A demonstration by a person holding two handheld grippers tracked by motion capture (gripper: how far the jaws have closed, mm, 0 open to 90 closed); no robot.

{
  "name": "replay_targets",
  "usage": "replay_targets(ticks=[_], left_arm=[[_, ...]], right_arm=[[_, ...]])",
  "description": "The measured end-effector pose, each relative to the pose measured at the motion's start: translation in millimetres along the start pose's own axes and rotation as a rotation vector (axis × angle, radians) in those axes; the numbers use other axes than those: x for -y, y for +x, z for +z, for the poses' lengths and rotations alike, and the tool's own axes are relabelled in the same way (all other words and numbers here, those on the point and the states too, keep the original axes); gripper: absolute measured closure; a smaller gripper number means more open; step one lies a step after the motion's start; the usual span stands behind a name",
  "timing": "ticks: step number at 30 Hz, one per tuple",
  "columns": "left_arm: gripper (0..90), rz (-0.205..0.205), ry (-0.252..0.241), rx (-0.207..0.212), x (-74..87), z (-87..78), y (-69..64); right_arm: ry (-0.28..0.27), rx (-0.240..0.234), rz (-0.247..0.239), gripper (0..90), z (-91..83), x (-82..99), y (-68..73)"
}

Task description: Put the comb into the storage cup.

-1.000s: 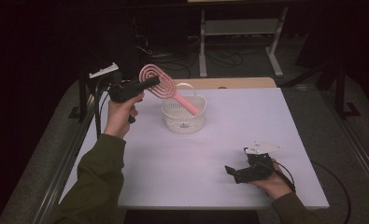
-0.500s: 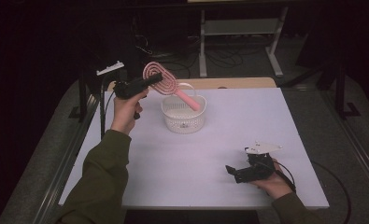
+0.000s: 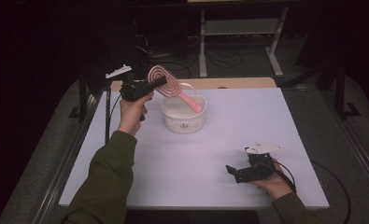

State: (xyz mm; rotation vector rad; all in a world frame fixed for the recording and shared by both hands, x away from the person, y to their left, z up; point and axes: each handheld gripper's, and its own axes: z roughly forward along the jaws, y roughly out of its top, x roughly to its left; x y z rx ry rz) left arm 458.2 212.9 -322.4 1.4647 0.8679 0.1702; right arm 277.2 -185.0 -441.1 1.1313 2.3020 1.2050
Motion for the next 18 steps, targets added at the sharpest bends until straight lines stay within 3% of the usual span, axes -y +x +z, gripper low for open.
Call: replay_targets(ticks=[18], left_arm=[[64.7, -0.027, 0.04, -0.033, 29.1, 15.2, 6.9]], right_arm=[[0.0, -0.005, -0.005, 0.0, -0.2, -0.3, 0.8]])
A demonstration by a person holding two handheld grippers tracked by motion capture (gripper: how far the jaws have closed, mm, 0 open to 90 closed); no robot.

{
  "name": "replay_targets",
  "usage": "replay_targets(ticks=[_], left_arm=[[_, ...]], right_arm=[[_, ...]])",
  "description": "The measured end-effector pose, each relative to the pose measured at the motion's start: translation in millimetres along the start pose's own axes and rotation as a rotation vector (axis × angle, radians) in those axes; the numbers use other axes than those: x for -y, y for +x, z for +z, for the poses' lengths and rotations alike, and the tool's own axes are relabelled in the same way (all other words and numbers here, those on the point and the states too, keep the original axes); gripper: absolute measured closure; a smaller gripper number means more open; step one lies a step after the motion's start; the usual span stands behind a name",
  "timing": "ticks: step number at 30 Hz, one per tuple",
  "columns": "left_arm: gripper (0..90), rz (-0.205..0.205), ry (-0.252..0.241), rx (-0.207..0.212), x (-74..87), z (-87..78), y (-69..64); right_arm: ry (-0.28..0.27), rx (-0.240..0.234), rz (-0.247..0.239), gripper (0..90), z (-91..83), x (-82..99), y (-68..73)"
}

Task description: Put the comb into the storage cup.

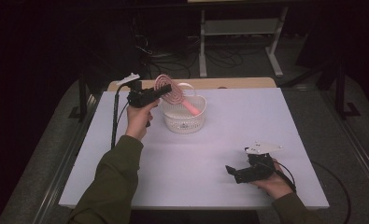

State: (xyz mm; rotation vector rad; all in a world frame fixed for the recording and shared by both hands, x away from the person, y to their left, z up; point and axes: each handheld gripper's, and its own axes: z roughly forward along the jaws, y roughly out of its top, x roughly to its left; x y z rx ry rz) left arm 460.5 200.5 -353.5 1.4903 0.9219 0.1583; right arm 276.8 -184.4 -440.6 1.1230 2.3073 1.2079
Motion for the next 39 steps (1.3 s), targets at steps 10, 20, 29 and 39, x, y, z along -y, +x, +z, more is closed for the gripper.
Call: replay_targets(ticks=[10, 20, 29, 39], left_arm=[[64.7, -0.019, 0.017, -0.016, 13.3, 4.0, 5.6], [64.6, -0.019, 0.027, -0.018, 17.0, 5.3, 7.3], [64.4, -0.024, 0.033, -0.018, 19.8, 6.9, 7.6], [63.3, -0.026, 0.047, -0.036, 21.3, 3.9, 12.0]], right_arm=[[-0.001, 0.001, 0.0, 0.0, -0.4, -0.1, 0.2], [0.0, 0.001, -0.001, 0.0, -0.3, -0.1, 0.2], [-0.003, 0.001, -0.002, 0.0, -0.6, -0.2, 0.3], [0.0, 0.0, -0.003, 0.0, -0.4, -0.2, 0.7]])
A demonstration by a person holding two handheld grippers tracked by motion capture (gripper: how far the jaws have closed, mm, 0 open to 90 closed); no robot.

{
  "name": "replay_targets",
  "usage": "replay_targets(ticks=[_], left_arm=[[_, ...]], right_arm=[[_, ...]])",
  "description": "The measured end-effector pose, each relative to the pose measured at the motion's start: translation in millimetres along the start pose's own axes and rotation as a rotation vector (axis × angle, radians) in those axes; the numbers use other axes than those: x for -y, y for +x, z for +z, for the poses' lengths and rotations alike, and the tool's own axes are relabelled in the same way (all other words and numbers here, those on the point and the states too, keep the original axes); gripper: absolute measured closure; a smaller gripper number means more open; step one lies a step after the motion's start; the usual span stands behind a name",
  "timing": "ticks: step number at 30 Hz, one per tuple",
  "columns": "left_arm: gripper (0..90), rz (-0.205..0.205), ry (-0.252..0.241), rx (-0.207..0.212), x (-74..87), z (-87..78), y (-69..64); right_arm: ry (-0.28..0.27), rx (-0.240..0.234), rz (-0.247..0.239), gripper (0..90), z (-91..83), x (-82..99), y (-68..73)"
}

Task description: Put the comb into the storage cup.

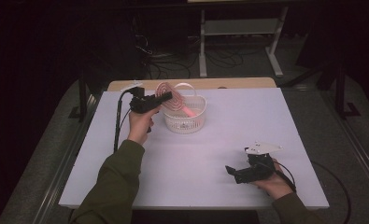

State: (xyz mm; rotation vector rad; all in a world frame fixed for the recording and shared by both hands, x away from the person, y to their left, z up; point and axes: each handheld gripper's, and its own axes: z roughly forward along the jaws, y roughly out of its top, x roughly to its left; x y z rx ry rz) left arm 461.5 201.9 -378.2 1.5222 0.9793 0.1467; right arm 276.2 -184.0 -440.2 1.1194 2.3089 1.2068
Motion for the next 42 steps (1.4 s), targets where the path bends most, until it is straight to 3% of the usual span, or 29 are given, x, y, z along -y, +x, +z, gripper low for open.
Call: replay_targets(ticks=[11, 17, 26, 42], left_arm=[[61.5, -0.01, 0.004, -0.02, 3.4, -5.0, 9.6], [58.0, 0.004, 0.0, -0.021, 2.6, -7.2, 10.5], [51.6, 0.061, 0.033, -0.048, 4.0, -8.0, 9.9], [38.9, 0.208, 0.088, -0.108, 5.7, -8.7, 2.9]], right_arm=[[0.001, -0.001, -0.001, 0.0, 0.3, 0.1, 0.0], [0.003, 0.001, -0.003, 0.0, 0.7, 0.2, 0.1], [0.004, 0.0, -0.002, 0.0, 1.2, 0.3, 0.2], [0.003, 0.001, -0.003, 0.0, 0.9, 0.2, 0.4]])
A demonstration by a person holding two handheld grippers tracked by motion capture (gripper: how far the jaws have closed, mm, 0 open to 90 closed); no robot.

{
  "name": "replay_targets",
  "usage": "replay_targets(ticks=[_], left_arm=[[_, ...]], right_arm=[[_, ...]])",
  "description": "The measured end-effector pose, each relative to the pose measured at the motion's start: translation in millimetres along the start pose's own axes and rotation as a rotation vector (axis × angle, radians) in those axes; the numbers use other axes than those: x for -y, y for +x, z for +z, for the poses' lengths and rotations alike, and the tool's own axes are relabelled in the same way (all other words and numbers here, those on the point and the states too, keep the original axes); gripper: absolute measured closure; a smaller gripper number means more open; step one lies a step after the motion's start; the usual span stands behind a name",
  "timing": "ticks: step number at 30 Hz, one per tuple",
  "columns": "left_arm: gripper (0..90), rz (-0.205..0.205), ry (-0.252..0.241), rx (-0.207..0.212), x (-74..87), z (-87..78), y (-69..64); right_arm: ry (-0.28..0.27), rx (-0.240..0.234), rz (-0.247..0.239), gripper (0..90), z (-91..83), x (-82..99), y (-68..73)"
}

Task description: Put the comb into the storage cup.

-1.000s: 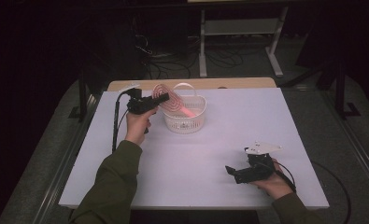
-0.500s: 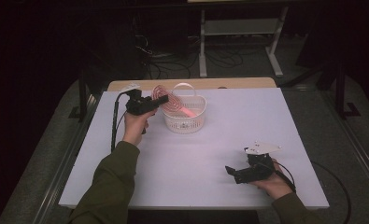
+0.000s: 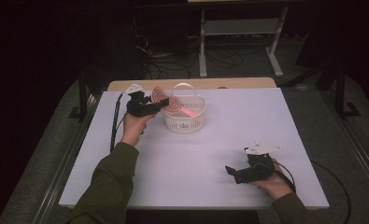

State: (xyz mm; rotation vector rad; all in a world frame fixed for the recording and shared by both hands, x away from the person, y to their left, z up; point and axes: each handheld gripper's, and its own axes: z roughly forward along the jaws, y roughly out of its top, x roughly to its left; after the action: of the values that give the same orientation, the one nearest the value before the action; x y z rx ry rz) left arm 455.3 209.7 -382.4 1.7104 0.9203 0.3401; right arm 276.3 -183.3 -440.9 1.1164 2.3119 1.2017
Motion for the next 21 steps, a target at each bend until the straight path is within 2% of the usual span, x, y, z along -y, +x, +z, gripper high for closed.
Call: replay_targets(ticks=[14, 21], left_arm=[[25.0, 0.075, 0.006, 0.0, -0.4, -5.9, -3.5], [15.8, 0.116, 0.028, -0.011, 0.3, -9.2, -4.7]], right_arm=[[-0.01, 0.002, 0.003, 0.0, -2.8, 3.7, -3.1], [-0.01, 0.001, 0.005, 0.0, -2.3, 2.9, -3.8]])
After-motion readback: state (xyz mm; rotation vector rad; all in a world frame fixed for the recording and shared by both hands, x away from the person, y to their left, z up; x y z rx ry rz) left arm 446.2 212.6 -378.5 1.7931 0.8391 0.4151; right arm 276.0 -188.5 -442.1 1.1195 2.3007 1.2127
